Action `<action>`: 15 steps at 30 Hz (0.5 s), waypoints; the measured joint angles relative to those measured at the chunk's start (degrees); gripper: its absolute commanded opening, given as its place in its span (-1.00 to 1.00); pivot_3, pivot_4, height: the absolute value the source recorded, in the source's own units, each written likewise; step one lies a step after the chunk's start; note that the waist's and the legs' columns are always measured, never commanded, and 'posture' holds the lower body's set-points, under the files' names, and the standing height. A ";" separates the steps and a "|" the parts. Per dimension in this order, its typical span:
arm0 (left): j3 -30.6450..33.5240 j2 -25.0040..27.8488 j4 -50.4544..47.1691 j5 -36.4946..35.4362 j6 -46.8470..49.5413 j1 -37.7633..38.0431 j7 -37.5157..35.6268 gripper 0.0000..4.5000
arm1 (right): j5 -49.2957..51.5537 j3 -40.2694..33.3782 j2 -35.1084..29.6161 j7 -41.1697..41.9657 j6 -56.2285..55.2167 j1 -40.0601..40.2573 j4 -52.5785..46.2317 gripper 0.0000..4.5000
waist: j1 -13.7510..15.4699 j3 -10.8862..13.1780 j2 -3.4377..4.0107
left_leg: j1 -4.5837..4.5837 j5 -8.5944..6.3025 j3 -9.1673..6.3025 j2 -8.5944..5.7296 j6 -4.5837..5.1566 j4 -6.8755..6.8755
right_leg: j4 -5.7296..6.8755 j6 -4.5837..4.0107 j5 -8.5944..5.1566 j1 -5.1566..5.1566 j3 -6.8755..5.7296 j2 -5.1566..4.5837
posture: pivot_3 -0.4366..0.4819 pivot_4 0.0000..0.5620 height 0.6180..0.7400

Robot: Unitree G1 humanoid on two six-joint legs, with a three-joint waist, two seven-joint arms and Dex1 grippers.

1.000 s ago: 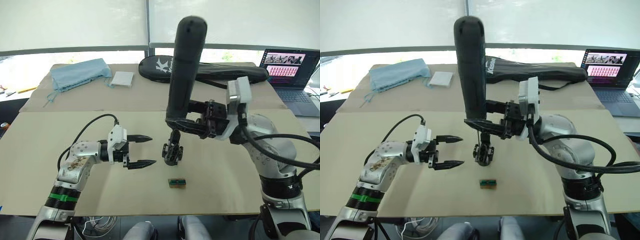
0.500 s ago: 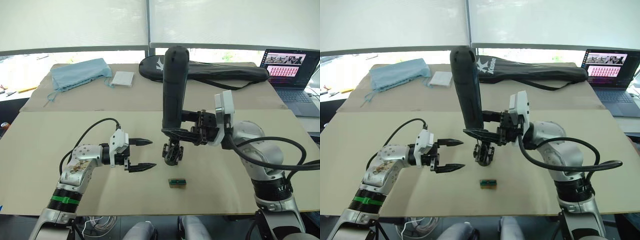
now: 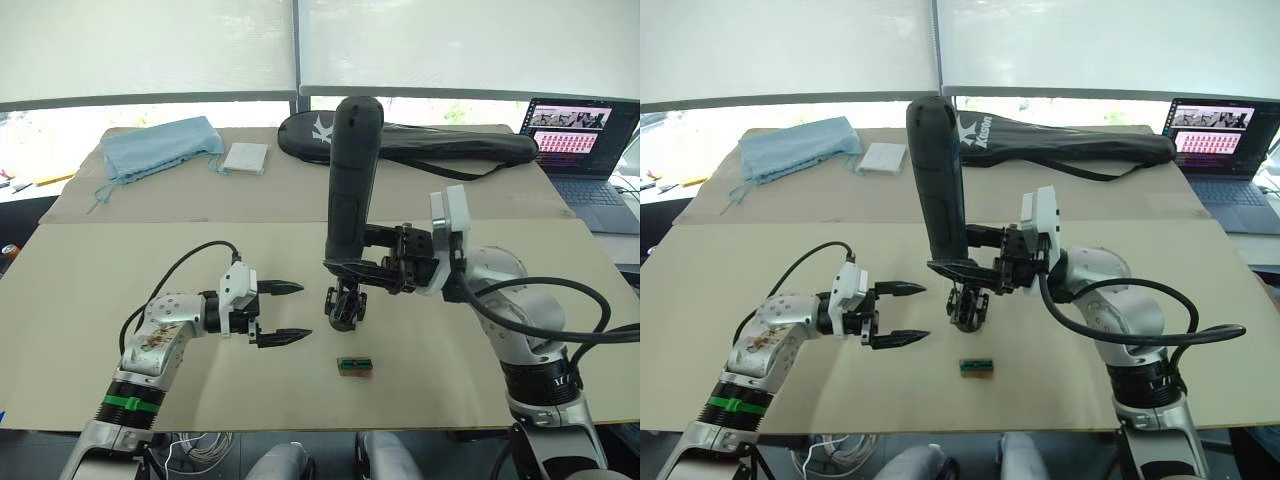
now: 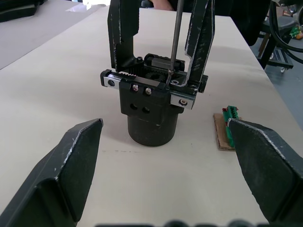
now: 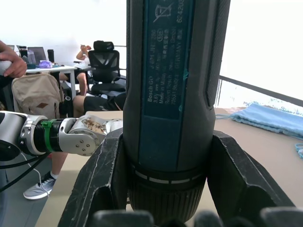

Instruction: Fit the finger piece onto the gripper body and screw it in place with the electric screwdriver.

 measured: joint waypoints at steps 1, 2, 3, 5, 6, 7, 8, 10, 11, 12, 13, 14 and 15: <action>-0.06 -0.13 0.00 0.01 0.00 0.00 0.04 1.00 | 0.00 -0.22 0.00 0.00 0.00 -0.04 0.00 -0.15 | 0.00 0.00 0.00 | 0.00 0.00 0.00 0.00 0.00 0.00 | 0.00 0.00 0.00 0.00 0.00 0.00 | -0.05 -0.47 1.00; -0.10 -0.28 0.00 0.05 0.00 0.00 0.14 1.00 | 0.00 -0.48 0.01 -0.01 0.00 -0.12 0.00 -0.15 | 0.00 0.00 0.00 | 0.00 0.00 0.00 0.00 0.00 0.00 | 0.00 0.00 0.00 0.00 0.00 0.00 | -0.05 -0.47 1.00; -0.12 -0.44 0.00 0.09 -0.01 0.00 0.30 1.00 | 0.02 -0.72 0.02 -0.04 0.00 -0.28 0.00 -0.15 | 0.00 0.00 0.00 | 0.00 0.00 0.00 0.00 0.00 0.00 | 0.00 0.00 0.00 0.00 0.00 0.00 | -0.05 -0.47 1.00; -0.27 -0.77 0.01 0.19 -0.09 -0.01 0.48 1.00 | 0.23 -1.02 0.02 -0.05 0.00 -0.74 0.00 -0.15 | -0.02 0.00 0.00 | 0.00 0.00 0.00 0.00 0.00 0.00 | 0.00 0.00 0.00 0.00 0.00 0.00 | -0.05 -0.47 1.00; -0.37 -0.98 0.01 0.23 -0.12 -0.02 0.53 1.00 | 0.49 -1.11 0.02 -0.04 0.02 -0.83 -0.01 -0.15 | -0.02 0.00 0.00 | 0.00 0.00 0.00 0.00 0.00 0.00 | 0.00 0.00 0.00 0.00 0.00 0.00 | -0.05 -0.47 1.00; -0.51 -1.16 0.02 0.25 -0.14 -0.02 0.58 1.00 | 0.85 -1.14 0.02 -0.03 0.05 -0.83 -0.02 -0.15 | -0.02 0.00 0.00 | 0.00 0.00 0.00 0.00 0.00 0.00 | 0.00 0.00 0.00 0.00 0.00 0.00 | -0.05 -0.47 1.00; -0.61 -1.31 0.05 0.31 -0.15 -0.02 0.64 1.00 | 1.24 -1.14 0.02 -0.02 0.18 -0.83 -0.02 -0.15 | -0.02 0.00 0.00 | 0.00 0.00 0.00 0.00 0.00 0.00 | 0.00 0.00 0.00 0.00 0.01 0.00 | -0.05 -0.47 1.00; -0.71 -1.53 0.12 0.47 -0.19 -0.03 0.80 1.00 | 1.77 -1.15 0.01 -0.02 0.30 -0.83 -0.03 -0.15 | -0.02 0.00 0.00 | 0.00 0.00 0.00 0.00 0.00 0.00 | 0.00 0.00 0.00 0.00 0.01 0.00 | -0.05 -0.47 1.00; -0.72 -1.58 0.15 0.49 -0.20 -0.04 0.84 1.00 | 2.07 -1.15 -0.01 -0.05 0.41 -0.83 -0.03 -0.15 | -0.01 0.00 0.00 | 0.00 0.00 0.00 0.00 0.00 0.00 | 0.01 0.00 0.00 0.00 0.01 0.00 | -0.05 -0.47 1.00; -0.75 -1.67 0.20 0.53 -0.21 -0.09 0.87 1.00 | 2.31 -1.15 -0.07 -0.07 0.60 -0.84 -0.03 -0.15 | 0.00 0.00 0.00 | 0.00 0.00 0.00 0.00 0.00 0.00 | 0.00 0.00 0.00 0.00 0.00 0.00 | -0.05 -0.47 1.00; -0.81 -1.72 0.21 0.56 -0.21 -0.13 0.88 1.00 | 2.33 -1.15 -0.09 -0.08 0.78 -0.86 -0.03 -0.15 | 0.00 0.00 0.00 | 0.00 0.00 0.00 0.00 0.00 0.00 | 0.00 0.00 0.00 0.00 0.01 0.00 | -0.05 -0.47 1.00; -0.89 -1.81 0.24 0.69 -0.22 -0.21 0.87 1.00 | 2.38 -1.15 -0.12 -0.09 1.27 -0.97 -0.03 -0.15 | 0.00 0.00 0.00 | 0.00 0.00 0.00 0.00 0.00 0.00 | 0.00 0.00 0.00 0.00 0.01 0.00 | -0.05 -0.47 1.00; -0.96 -1.88 0.25 0.83 -0.23 -0.28 0.87 1.00 | 2.41 -1.15 -0.16 -0.06 1.65 -1.11 -0.03 -0.15 | 0.00 0.00 0.00 | 0.00 0.00 0.00 0.00 0.00 0.00 | 0.00 0.00 0.00 0.00 0.01 0.00 | -0.05 -0.47 1.00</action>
